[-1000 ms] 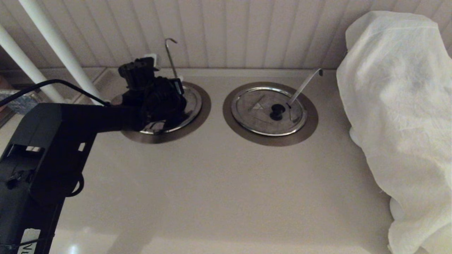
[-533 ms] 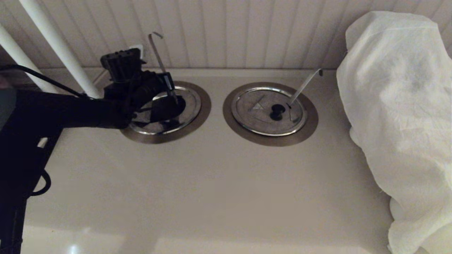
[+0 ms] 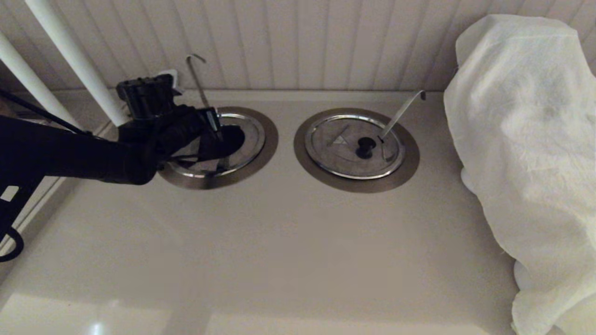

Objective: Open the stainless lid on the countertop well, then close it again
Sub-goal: Stir with a spoon

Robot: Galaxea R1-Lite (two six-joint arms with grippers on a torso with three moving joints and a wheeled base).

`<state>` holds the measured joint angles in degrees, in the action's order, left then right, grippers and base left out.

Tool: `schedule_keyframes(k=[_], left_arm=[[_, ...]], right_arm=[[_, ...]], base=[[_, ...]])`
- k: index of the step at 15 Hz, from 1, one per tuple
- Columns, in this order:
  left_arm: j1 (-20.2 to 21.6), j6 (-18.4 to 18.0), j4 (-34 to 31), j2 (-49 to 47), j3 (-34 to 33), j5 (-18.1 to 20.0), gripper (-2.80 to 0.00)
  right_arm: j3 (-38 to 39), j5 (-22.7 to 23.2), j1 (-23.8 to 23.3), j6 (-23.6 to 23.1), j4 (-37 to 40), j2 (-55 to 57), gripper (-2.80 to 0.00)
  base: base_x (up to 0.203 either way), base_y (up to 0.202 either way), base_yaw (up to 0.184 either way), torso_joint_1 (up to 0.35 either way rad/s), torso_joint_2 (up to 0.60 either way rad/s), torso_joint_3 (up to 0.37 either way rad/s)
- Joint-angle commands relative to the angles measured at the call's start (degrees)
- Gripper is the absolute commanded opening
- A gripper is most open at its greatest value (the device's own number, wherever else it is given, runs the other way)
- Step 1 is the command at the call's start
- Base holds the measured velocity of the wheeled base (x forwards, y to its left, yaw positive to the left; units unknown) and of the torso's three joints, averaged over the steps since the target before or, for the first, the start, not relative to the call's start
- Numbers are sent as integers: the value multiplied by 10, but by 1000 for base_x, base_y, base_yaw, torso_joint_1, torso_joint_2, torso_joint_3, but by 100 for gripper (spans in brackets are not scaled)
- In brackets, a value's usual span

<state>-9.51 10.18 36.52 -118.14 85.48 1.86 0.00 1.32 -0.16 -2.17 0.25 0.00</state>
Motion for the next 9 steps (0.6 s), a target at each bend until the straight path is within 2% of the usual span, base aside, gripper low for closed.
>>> schedule_keyframes(k=[1,2,4,6,7,9], left_arm=[[5,2,-38,21,-11,12,-280],[11,-29,-71,27,-8,16,-280],[24,-101,-95,21,15,3,-280],[27,-110,-89,-12,47,-53,-280],[27,-111,-66,-36,68,-73,-280],[25,-109,20,-84,118,-101,-280]], right_arm=[[1,0,0,0,0,-1,0],[1,0,0,0,0,-1,0],[1,0,0,-1,0,-1,0],[1,0,0,0,0,-1,0],[1,0,0,0,0,-1,0],[1,0,0,0,0,-1,0]], base=[[0,0,0,0,0,0],[0,0,0,0,0,0],[0,0,0,0,0,0],[0,0,0,0,0,0],[0,0,0,0,0,0],[0,0,0,0,0,0]])
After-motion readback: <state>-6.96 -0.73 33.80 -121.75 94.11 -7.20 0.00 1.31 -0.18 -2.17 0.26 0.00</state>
